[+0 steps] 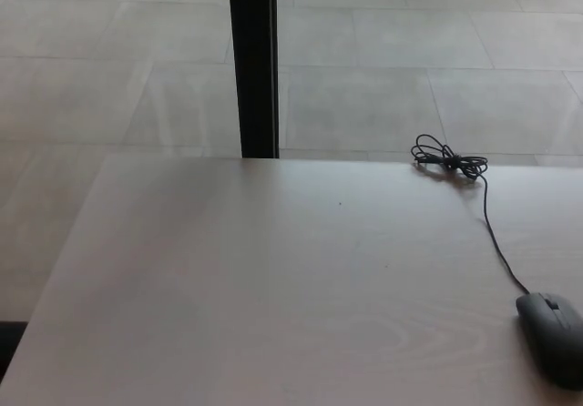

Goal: The robot uses its right fingers to click on the left button of the black mouse placed on the table.

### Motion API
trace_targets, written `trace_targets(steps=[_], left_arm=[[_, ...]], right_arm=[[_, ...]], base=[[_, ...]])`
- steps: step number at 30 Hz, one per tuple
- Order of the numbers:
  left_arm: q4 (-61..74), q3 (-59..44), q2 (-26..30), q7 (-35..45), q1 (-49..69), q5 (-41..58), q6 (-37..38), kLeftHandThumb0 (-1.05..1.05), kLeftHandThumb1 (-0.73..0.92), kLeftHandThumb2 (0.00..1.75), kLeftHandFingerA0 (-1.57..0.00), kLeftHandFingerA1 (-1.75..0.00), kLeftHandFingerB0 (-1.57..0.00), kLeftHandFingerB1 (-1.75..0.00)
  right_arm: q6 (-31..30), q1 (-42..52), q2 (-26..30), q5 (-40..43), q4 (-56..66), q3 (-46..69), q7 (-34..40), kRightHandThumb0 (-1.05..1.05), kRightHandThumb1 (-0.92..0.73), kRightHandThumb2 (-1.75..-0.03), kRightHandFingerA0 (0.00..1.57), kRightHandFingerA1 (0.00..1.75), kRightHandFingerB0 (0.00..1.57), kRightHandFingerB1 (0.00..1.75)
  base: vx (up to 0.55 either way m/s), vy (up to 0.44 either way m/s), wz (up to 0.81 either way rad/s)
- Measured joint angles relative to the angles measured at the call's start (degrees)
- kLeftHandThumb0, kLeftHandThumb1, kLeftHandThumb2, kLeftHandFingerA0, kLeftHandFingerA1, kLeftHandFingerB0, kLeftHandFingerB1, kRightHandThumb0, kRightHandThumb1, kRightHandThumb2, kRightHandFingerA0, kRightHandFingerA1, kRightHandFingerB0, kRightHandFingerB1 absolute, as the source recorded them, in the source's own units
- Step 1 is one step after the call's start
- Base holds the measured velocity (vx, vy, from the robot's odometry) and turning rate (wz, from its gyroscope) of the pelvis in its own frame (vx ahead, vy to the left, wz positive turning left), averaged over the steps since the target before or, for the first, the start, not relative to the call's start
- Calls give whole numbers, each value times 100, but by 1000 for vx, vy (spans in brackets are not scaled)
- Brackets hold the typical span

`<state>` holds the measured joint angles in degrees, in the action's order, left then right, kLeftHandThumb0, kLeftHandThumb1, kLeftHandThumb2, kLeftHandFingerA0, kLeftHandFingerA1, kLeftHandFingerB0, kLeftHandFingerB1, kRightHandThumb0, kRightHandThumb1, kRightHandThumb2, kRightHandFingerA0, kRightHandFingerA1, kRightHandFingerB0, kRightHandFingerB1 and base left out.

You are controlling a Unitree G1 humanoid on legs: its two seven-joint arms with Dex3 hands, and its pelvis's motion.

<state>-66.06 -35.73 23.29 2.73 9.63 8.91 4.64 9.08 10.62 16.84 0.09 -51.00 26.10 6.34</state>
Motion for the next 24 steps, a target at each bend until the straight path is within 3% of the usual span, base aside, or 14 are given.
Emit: trace_targets(steps=[1, 3, 4, 5, 7, 14, 15, 16, 17, 18, 19, 22, 23, 24], left_arm=[[-62, -166, 18, -12, -29, 75, 0, -45, 55, 56, -82, -82, -62, -58], [-188, -502, 67, -25, -90, 228, -1, -45, 55, 56, -82, -82, -62, -58], [-243, -660, 91, -28, -119, 306, -2, -52, 61, 58, -77, -79, -53, -54], [-291, -808, 114, -29, -144, 379, -4, -61, 72, 61, -72, -77, -49, -50], [-353, -1015, 162, -44, -187, 502, -5, -64, 82, 65, -52, -84, -40, -50], [-424, -1345, 180, -49, -244, 813, -5, -75, 92, 67, -60, -76, -38, -45], [-431, -1374, 180, -52, -251, 840, -5, -76, 92, 72, -50, -74, -31, -43], [-438, -1400, 180, -49, -259, 876, -5, -76, 92, 75, -51, -69, -32, -43], [-444, -1400, 181, -50, -259, 905, -4, -76, 92, 70, -45, -63, -35, -43], [-450, -1398, 181, -50, -263, 940, -3, -76, 92, 70, -45, -63, -35, -43], [-455, -1399, 181, -50, -271, 963, -3, -74, 73, 109, -46, -69, -32, -55], [-459, -1367, 182, -50, -329, 1034, -1, -76, 92, 70, -41, -64, -37, -45], [-459, -1356, 183, -47, -333, 1043, -1, -75, 73, 108, -41, -67, -36, -56], [-458, -1343, 181, -46, -344, 1050, -2, -75, 74, 109, -39, -65, -35, -55]], right_arm=[[53, -11, 4, 44, -4, 125, 35, -36, -55, -59, 64, 143, 60, 52], [141, -20, 18, 125, 1, 373, 105, -36, -55, -59, 64, 143, 60, 52], [173, -25, 22, 169, 4, 489, 145, -39, -56, -60, 91, 168, 54, 54], [183, -40, 23, 223, 11, 623, 180, -46, -58, -60, 92, 175, 48, 53], [175, -122, 38, 364, 13, 939, 253, -52, -69, -63, 73, 168, 39, 53], [-22, -400, 354, 870, 40, 1871, 315, -70, -83, -71, 85, 173, 11, 51], [-58, -440, 409, 940, 69, 1972, 315, -75, -85, -65, 87, 159, 8, 52], [-103, -479, 468, 1016, 152, 2072, 312, -75, -67, -100, 82, 103, 5, 52], [-165, -526, 530, 1101, 258, 2163, 310, -71, -86, -67, 82, 74, 21, 39], [-212, -605, 621, 1182, 314, 2220, 296, -71, -86, -67, 82, 74, 21, 39], [-225, -675, 706, 1231, 317, 2241, 272, -75, -83, -65, 85, 80, 26, 41], [-266, -956, 1041, 1386, 566, 2238, 182, -74, -63, -99, 55, 60, 19, 47], [-292, -1029, 1095, 1399, 711, 2208, 179, -77, -62, -98, 66, 62, 21, 47], [-303, -1101, 1135, 1402, 943, 2175, 178, -79, -77, -64, 82, 54, 30, 34]], base=[[0, 0, 0], [0, 0, 0], [0, 0, 0], [0, 0, 0], [0, 0, 0], [0, 0, 0], [0, 0, 0], [0, 0, 0], [0, 0, 0], [0, 0, 0], [0, 0, 0], [0, 0, 0], [0, 0, 0], [0, 0, 0]])
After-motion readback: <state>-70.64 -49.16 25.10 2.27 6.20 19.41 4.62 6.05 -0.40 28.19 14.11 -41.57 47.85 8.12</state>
